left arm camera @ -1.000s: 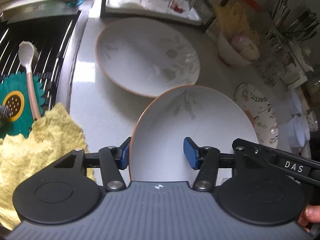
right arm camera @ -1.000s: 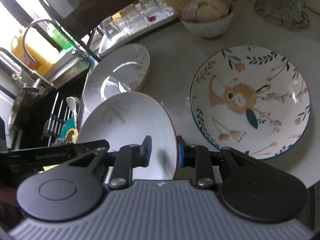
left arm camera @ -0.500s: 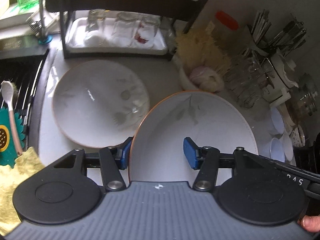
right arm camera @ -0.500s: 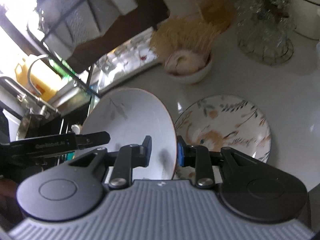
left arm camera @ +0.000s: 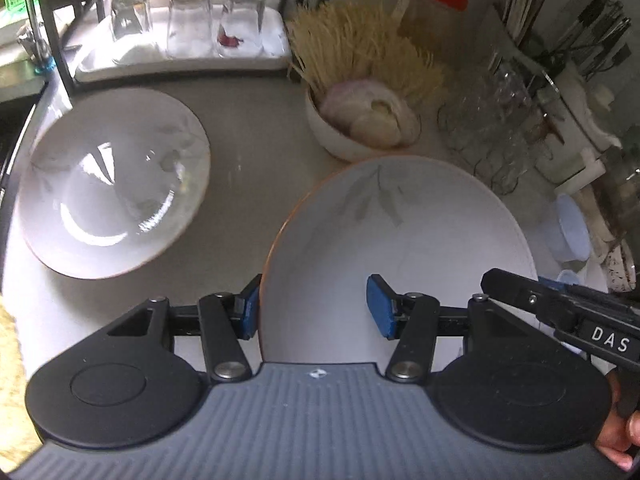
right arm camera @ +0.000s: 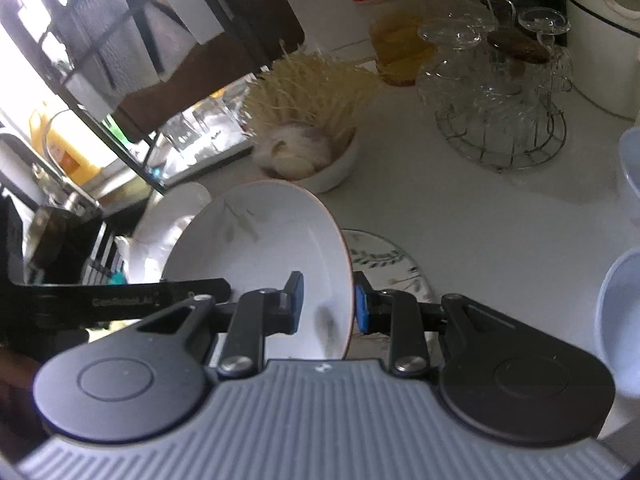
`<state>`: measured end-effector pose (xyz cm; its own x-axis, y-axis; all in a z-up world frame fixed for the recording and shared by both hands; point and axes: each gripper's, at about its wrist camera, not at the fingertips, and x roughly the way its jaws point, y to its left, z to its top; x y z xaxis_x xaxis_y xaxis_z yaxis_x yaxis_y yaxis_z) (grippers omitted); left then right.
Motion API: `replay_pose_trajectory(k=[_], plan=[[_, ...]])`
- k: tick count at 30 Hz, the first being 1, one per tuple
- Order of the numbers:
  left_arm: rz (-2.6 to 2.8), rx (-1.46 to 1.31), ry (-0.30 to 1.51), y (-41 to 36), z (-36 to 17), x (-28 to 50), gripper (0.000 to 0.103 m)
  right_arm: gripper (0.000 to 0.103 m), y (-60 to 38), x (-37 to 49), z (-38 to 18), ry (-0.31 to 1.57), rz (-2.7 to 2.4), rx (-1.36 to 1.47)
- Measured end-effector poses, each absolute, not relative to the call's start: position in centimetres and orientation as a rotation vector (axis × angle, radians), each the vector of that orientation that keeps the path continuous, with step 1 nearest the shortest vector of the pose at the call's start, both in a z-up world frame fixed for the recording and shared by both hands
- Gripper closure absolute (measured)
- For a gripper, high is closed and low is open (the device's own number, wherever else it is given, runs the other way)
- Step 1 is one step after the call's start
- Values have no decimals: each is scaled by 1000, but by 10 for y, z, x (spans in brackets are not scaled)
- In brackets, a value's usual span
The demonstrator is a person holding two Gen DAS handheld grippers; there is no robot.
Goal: Organize plates and bowls
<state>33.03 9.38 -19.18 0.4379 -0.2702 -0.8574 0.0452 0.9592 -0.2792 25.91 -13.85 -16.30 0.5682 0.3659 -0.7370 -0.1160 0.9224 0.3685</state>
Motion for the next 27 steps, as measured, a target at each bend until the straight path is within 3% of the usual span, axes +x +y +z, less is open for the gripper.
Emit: replay_pose_trajectory(k=[27], plan=[[-72, -219, 1112, 69, -217, 334, 43, 73, -166, 271, -218, 982, 328, 301]])
